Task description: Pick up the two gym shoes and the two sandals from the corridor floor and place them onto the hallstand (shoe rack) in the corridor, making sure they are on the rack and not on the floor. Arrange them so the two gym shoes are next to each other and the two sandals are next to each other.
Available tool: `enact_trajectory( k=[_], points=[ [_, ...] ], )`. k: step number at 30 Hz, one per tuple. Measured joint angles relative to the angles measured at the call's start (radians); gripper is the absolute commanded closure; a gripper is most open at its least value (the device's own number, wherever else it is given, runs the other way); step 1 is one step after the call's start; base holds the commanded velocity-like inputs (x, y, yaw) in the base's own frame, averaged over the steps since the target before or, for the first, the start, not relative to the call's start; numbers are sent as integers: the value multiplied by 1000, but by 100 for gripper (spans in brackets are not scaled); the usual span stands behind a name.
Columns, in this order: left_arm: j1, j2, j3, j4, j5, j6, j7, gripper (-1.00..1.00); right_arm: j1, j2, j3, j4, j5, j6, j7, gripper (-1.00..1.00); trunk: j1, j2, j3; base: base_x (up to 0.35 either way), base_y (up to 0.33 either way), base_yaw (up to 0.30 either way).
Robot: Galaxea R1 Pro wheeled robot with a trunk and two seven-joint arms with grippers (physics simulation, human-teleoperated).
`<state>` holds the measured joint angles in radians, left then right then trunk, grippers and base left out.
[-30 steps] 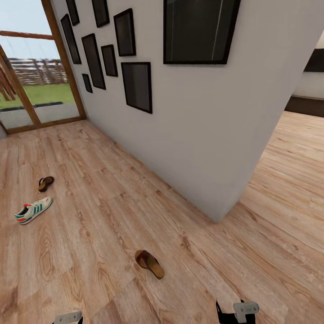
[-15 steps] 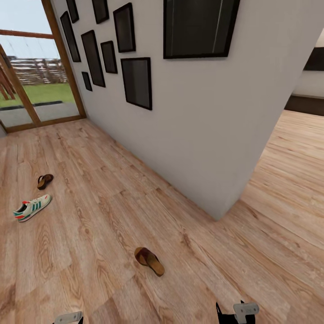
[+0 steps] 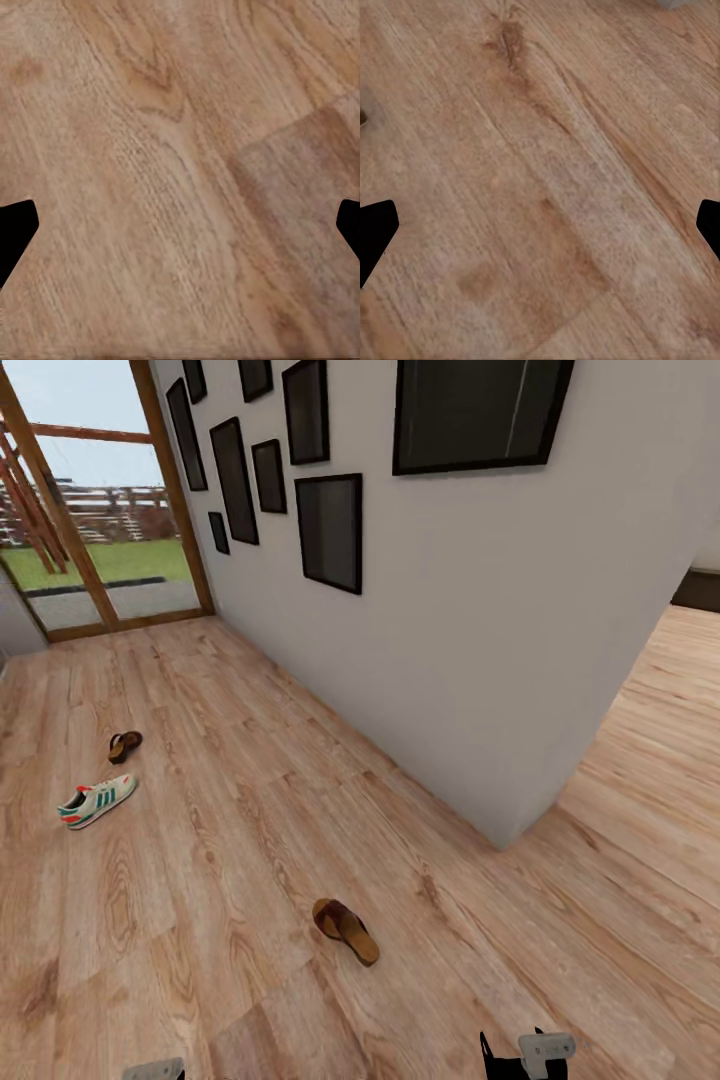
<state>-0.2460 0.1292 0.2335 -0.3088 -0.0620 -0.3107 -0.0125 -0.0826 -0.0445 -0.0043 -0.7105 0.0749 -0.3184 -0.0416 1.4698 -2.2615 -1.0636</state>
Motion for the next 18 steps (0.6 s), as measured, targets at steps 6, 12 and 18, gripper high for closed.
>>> enact_trajectory(
  k=[6, 12, 18],
  points=[
    [0, 0, 0, 1, 1, 0, 0, -100, 0, 0, 0, 0, 0, 0, 0, -100, 23, -42, -23, 0, 0, 239],
    [-1, 0, 0, 1, 1, 0, 0, -100, 0, 0, 0, 0, 0, 0, 0, -100, 46, -84, -46, 0, 0, 242],
    [-1, 0, 0, 1, 1, 0, 0, -100, 0, 0, 0, 0, 0, 0, 0, -100, 69, -126, -69, 0, 0, 242]
  ],
)
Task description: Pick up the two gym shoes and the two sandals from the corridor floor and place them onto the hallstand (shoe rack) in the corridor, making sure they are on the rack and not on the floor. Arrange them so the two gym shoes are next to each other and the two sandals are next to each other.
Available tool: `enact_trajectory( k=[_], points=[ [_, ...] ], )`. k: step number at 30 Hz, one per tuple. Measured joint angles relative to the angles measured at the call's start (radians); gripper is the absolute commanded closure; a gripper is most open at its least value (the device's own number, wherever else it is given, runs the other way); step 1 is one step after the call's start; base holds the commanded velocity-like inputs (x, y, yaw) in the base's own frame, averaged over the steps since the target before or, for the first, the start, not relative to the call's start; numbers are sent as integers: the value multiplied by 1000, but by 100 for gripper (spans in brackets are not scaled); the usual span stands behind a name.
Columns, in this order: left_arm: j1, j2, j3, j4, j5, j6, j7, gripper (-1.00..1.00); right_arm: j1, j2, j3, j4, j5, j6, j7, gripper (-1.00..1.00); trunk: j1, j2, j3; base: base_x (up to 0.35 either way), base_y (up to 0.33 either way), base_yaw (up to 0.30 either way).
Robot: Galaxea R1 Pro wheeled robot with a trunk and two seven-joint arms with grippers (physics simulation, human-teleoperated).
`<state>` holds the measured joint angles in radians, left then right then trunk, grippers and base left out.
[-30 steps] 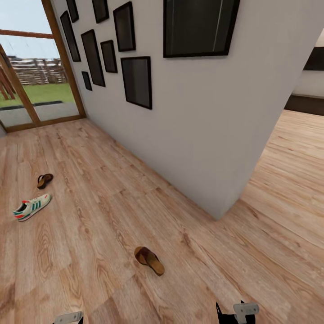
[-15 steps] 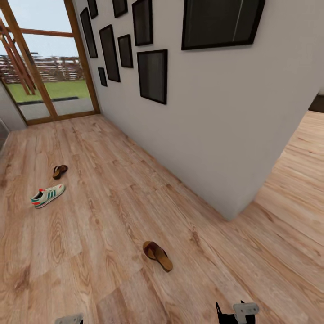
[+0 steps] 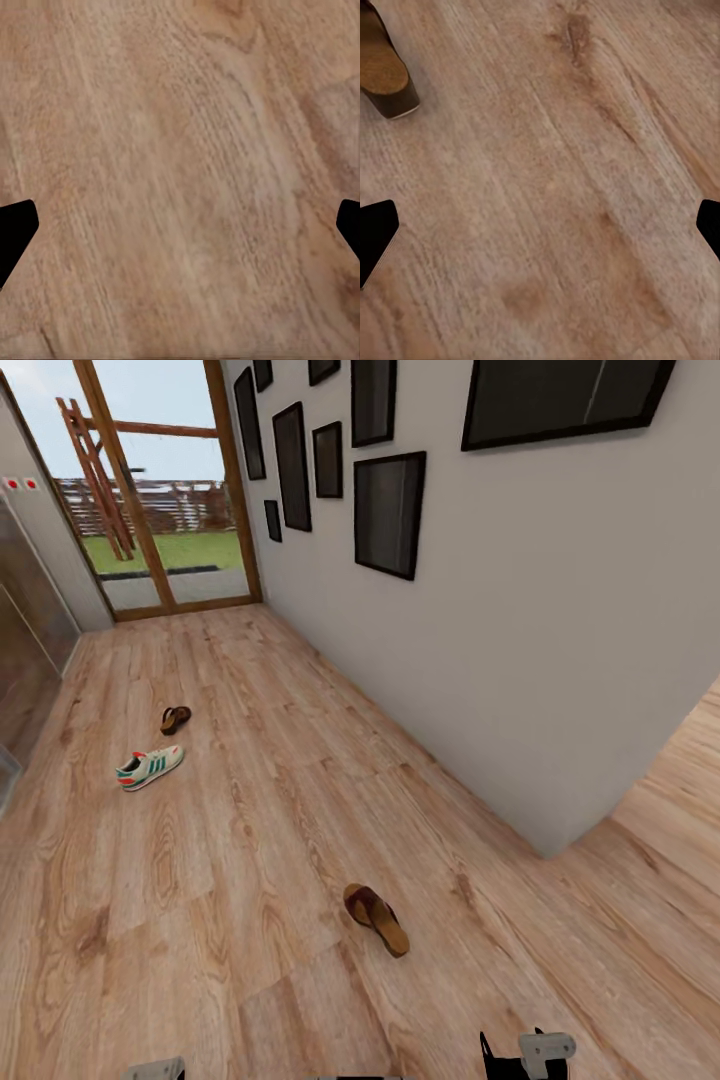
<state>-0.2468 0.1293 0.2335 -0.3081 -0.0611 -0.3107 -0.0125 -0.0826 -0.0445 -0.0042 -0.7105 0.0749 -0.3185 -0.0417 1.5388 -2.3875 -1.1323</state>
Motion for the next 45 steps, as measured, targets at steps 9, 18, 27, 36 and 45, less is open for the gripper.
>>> enact_trajectory(
  k=[9, 18, 27, 36, 45],
  points=[
    [-1, 0, 0, 0, 0, 0, 0, -100, 0, 0, 0, 0, 0, 0, 0, -100, 35, -63, -32, 0, 0, 116],
    [-1, 0, 0, 0, 0, -9, 0, -100, 0, 0, 0, -1, 0, 0, 0, -100, 62, -113, -68, 0, 0, 2],
    [-1, 0, 1, -1, 0, -11, 0, -100, 0, 0, 0, -2, 0, 0, 0, -100, 66, -115, -103, 0, 0, 236],
    [-1, 0, 0, -1, 0, -11, 0, -100, 0, 0, 0, -2, 0, 0, 0, -100, 68, -116, -118, 0, 0, 252],
    [-10, -1, 2, -7, 0, 1, 2, -100, 0, -1, 0, -29, 3, 2, 3, -100, 68, -116, -118, 134, 0, 48]
  ],
)
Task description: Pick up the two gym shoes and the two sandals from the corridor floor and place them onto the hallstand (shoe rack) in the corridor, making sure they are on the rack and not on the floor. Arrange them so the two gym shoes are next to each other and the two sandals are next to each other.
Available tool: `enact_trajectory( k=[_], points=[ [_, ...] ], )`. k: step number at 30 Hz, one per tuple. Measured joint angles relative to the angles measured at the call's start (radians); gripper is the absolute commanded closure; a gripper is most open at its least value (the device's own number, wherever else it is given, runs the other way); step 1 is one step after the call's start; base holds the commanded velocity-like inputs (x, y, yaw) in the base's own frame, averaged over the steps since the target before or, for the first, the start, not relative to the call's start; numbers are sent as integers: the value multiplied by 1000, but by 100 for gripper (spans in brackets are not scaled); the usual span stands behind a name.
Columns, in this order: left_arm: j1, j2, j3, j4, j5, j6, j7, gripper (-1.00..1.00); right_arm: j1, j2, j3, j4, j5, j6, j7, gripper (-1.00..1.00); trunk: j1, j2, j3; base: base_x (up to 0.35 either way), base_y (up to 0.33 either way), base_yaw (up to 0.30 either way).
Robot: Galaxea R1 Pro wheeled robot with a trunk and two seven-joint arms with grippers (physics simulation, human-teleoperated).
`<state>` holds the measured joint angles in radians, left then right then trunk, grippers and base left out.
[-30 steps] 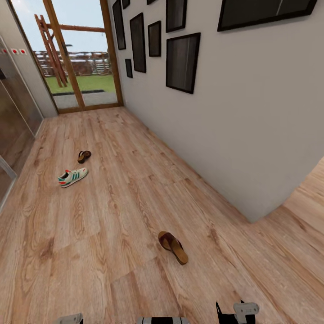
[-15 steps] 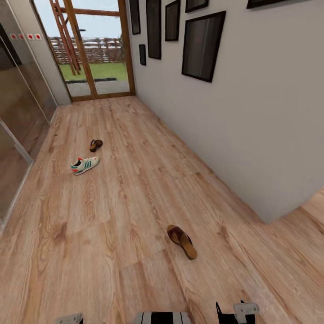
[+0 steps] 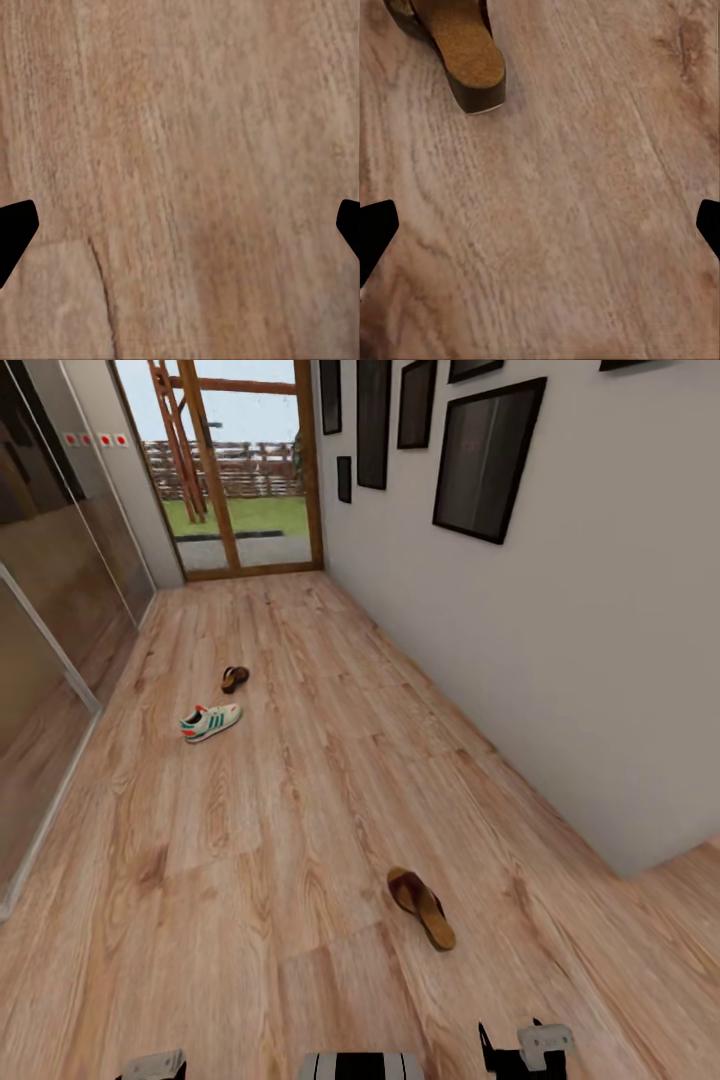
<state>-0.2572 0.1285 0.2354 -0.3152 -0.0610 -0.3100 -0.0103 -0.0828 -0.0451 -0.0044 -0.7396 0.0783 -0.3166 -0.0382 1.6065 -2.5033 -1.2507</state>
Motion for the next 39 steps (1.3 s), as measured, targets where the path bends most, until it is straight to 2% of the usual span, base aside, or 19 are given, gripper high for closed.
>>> enact_trajectory(
  k=[5, 8, 10, 12, 14, 16, 18, 21, 24, 28, 33, 39],
  points=[
    [-27, 1, -2, -11, 0, 8, 8, -100, -5, -2, 0, -100, 2, 11, 2, -100, 0, 0, 0, 297, 0, 6],
    [-65, 2, -3, -14, -4, 10, 10, -100, -19, -2, 0, -179, 3, 58, 2, -100, 0, 0, 0, 184, 0, 2],
    [-94, 2, -5, -15, -8, 11, 9, -100, -40, -2, 0, -256, 2, 165, 3, -100, 0, 0, 0, 70, 0, 1],
    [-102, 1, -5, -16, -9, 11, 8, -100, -50, -2, 0, -288, 2, 224, 4, -100, 0, 0, 0, 41, 0, 0],
    [-113, -1, -6, -17, -9, 11, 8, -100, -61, -2, 2, -348, 1, 329, 6, -100, 0, 0, 0, 18, 0, 0],
    [-118, -2, -6, -18, -8, 11, 7, -100, -65, -1, 4, -374, 0, 368, 7, -100, 0, 0, 0, 5, 0, 0],
    [-129, -13, -19, -29, -9, 22, -4, -100, -72, 10, 15, -363, 8, 378, 4, -100, 0, 0, 0, 0, 0, 0],
    [-146, -29, -19, -46, -8, 39, -19, -100, -72, 24, 24, -362, 7, 388, 4, -100, 0, 0, 0, 0, 0, 0],
    [-141, -27, -5, -63, -5, 33, -17, -100, -71, 32, 11, -352, 3, 373, 7, -100, 0, 0, 0, 0, 0, 0],
    [-118, -29, -2, -85, -6, 11, -1, -100, -71, 41, 14, -329, 1, 362, 8, -100, 0, 0, 0, 0, 0, 0],
    [-147, -31, -2, -114, -7, -17, -9, -100, -72, 44, 42, -302, 0, 355, 7, -100, 0, 0, 0, 0, 0, 0],
    [-181, -31, -3, -148, -7, 13, -40, -100, -72, 45, 76, -268, -1, 352, 6, -100, 0, 0, 0, 0, 0, 0]
  ],
)
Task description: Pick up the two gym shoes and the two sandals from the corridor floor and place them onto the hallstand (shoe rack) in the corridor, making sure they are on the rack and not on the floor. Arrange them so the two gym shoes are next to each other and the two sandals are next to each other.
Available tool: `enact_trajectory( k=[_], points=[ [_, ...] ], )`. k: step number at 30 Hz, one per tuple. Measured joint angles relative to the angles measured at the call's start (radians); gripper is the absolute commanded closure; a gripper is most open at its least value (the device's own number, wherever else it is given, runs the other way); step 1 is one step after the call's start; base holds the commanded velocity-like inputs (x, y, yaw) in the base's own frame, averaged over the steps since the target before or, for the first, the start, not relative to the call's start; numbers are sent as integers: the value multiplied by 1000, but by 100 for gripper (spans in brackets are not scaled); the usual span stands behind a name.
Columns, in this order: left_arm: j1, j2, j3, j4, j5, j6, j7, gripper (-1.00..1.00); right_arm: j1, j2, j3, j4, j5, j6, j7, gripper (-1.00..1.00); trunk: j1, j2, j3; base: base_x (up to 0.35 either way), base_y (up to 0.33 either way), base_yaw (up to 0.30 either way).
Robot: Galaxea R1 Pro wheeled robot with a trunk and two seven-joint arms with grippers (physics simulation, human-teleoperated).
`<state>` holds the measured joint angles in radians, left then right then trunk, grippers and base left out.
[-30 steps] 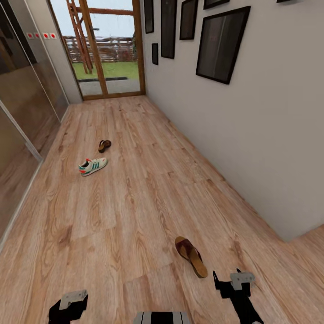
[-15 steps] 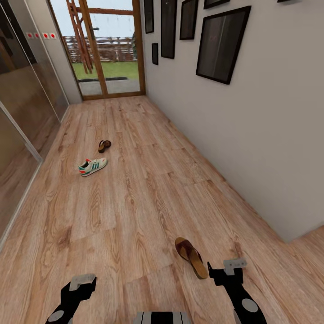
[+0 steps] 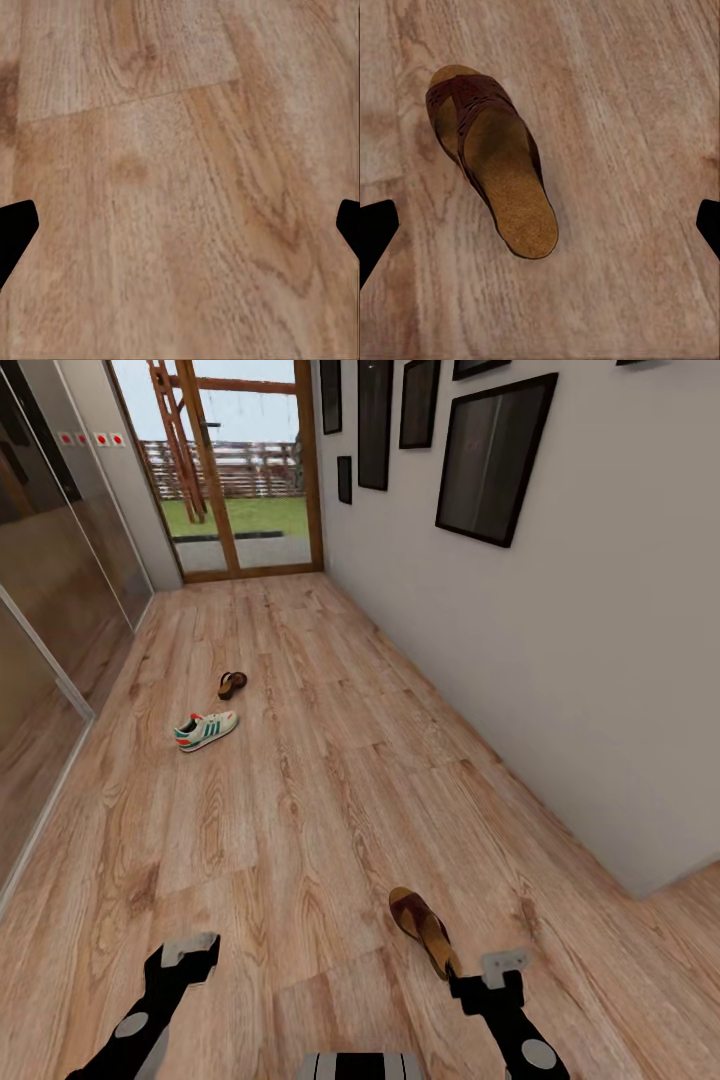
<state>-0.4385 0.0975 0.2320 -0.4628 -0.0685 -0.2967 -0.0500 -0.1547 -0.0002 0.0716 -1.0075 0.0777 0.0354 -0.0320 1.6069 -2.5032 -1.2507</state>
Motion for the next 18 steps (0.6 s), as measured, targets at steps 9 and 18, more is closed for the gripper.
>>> enact_trajectory(
  k=[9, 18],
  points=[
    [-51, -13, -14, -51, -5, 50, -43, -100, 0, 0, 7, 51, 0, -1, -1, -100, 0, 0, 0, 0, 0, 0],
    [-103, -24, -64, -102, -11, 101, -56, -100, 0, -1, 6, 74, 0, -1, 0, -100, 0, 0, 0, 0, 0, 0]
  ],
)
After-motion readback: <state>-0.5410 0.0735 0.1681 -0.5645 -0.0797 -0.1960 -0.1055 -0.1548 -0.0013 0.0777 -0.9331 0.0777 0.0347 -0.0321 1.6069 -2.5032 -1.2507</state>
